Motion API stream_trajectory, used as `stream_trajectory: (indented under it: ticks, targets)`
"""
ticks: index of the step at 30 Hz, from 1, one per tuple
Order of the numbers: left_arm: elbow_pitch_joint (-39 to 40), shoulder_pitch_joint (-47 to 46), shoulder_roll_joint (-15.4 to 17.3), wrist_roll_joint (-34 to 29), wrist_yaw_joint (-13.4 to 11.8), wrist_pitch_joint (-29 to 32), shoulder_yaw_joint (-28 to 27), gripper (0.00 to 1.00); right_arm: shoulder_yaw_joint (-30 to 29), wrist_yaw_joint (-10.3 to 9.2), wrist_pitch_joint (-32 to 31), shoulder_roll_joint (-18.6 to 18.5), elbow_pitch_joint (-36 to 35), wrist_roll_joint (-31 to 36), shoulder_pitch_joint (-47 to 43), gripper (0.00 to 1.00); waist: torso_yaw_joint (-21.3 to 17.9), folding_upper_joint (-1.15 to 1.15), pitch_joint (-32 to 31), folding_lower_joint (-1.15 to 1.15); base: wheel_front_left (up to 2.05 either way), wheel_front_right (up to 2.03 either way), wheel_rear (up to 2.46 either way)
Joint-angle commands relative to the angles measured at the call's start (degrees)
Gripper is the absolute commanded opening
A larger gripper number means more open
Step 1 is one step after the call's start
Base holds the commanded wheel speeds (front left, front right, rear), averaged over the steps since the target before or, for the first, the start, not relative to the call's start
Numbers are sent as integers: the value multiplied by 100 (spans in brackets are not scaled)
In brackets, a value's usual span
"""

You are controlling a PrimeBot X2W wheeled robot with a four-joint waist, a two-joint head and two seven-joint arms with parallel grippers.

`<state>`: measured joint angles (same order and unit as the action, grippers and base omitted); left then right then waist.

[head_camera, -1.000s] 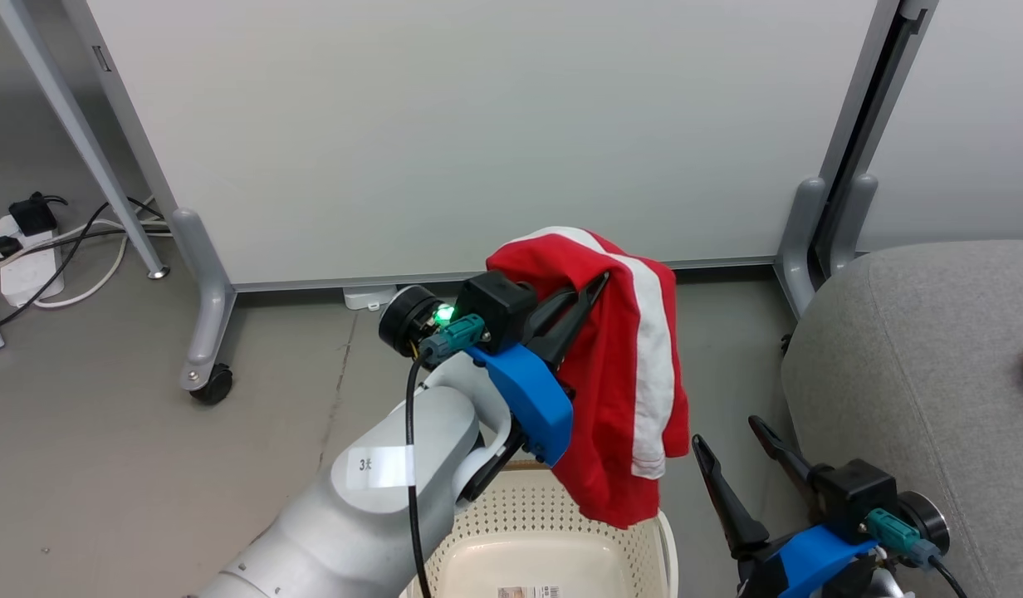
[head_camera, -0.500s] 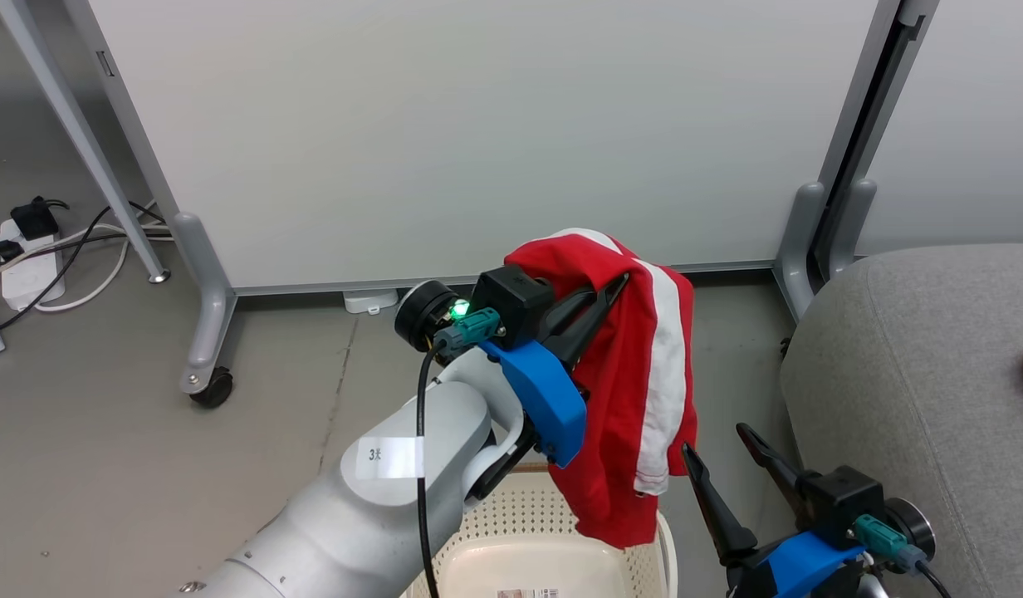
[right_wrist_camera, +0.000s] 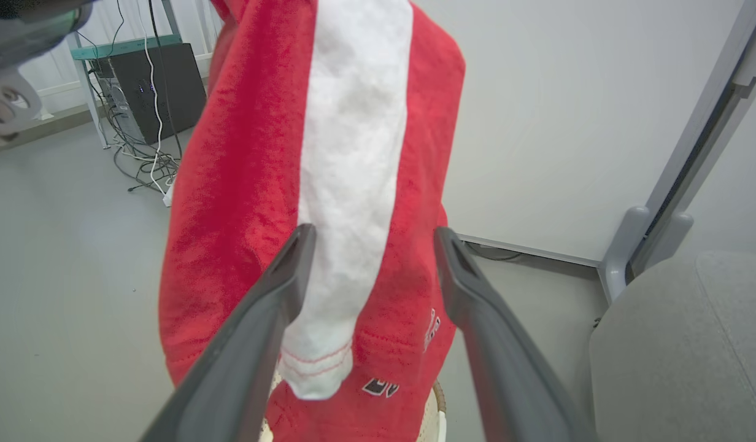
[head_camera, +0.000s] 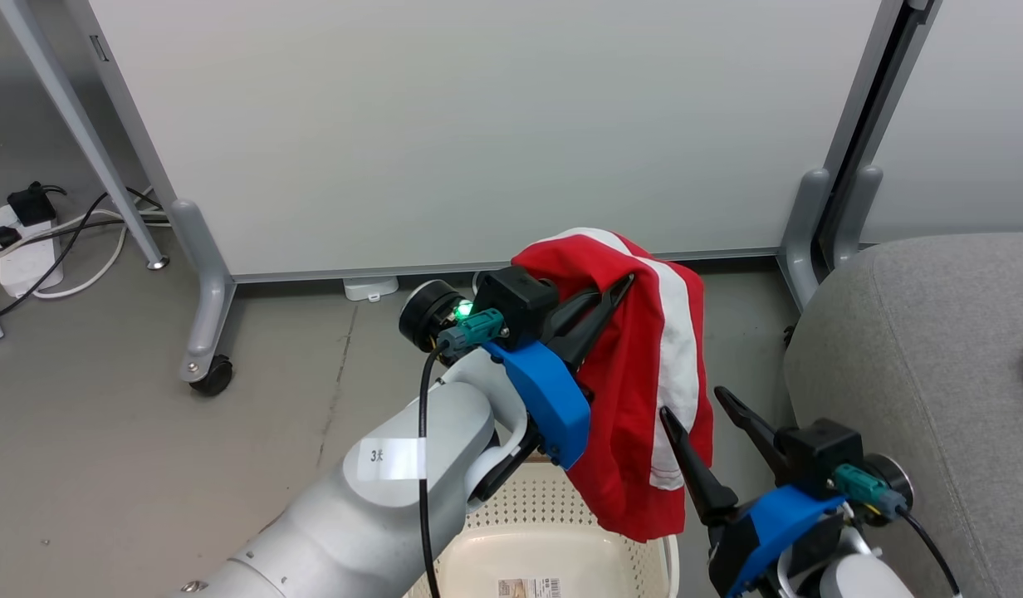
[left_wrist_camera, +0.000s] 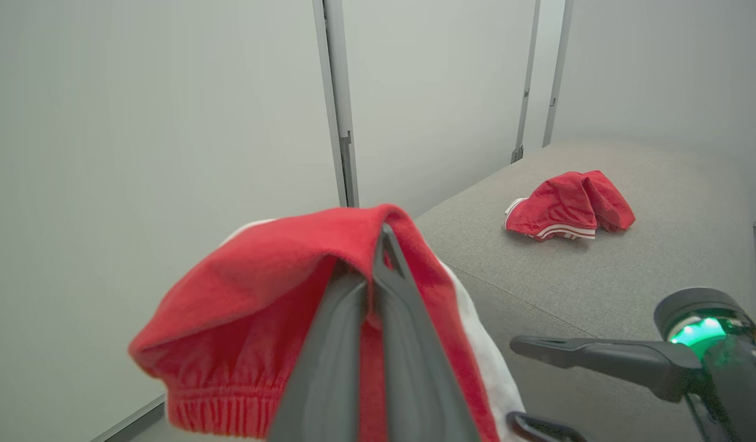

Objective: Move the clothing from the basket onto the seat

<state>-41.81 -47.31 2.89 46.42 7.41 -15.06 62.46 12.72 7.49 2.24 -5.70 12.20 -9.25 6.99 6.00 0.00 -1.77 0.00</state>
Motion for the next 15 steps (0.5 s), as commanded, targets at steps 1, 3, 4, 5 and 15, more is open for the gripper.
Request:
stream_trajectory:
  ticks: [1,3,4,5,15]
  targets:
    - [33,-30,-2,4,8,-16,20,0,51,1,-46,-45,74,-52,142,100,2,0,10,0,0,0,0]
    - [56,-9,-1,11,8,-16,32,0,109,1,-98,-93,182,-109,322,100,7,0,24,0,0,0,0]
    - [65,-1,-1,14,8,-16,36,0,139,1,-117,-106,248,-134,413,100,10,0,31,0,0,0,0]
    - [75,5,-1,17,8,-17,40,0,169,1,-137,-109,313,-169,498,100,13,0,36,0,0,0,0]
    - [205,33,-1,99,8,-16,201,0,603,1,-197,-232,1156,-790,1380,100,63,0,62,0,0,0,0]
